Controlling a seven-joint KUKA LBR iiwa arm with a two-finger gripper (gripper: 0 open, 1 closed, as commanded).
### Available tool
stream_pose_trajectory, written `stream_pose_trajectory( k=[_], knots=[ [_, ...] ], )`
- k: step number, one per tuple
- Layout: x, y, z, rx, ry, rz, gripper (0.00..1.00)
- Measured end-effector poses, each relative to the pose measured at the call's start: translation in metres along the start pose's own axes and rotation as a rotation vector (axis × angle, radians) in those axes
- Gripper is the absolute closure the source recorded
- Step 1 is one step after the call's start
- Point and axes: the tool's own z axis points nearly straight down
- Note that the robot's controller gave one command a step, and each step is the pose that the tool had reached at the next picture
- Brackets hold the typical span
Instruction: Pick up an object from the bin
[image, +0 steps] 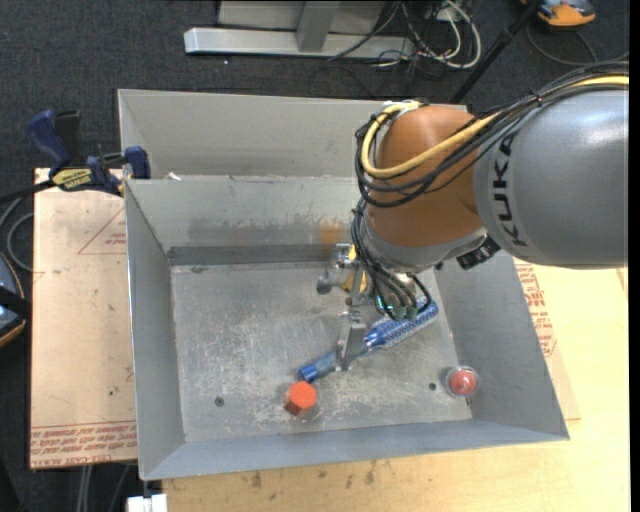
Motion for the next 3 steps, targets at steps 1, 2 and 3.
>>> stream_pose_trajectory(
  k=[1,2,3],
  knots=[
    [-0.004,-0.086,0.127,-0.002,-0.02,-0.231,0.0],
    [-0.027,-0.103,0.098,0.002,-0.013,-0.355,0.0],
    [-0.032,-0.141,0.085,0.004,-0.011,-0.526,0.0]
  ],
)
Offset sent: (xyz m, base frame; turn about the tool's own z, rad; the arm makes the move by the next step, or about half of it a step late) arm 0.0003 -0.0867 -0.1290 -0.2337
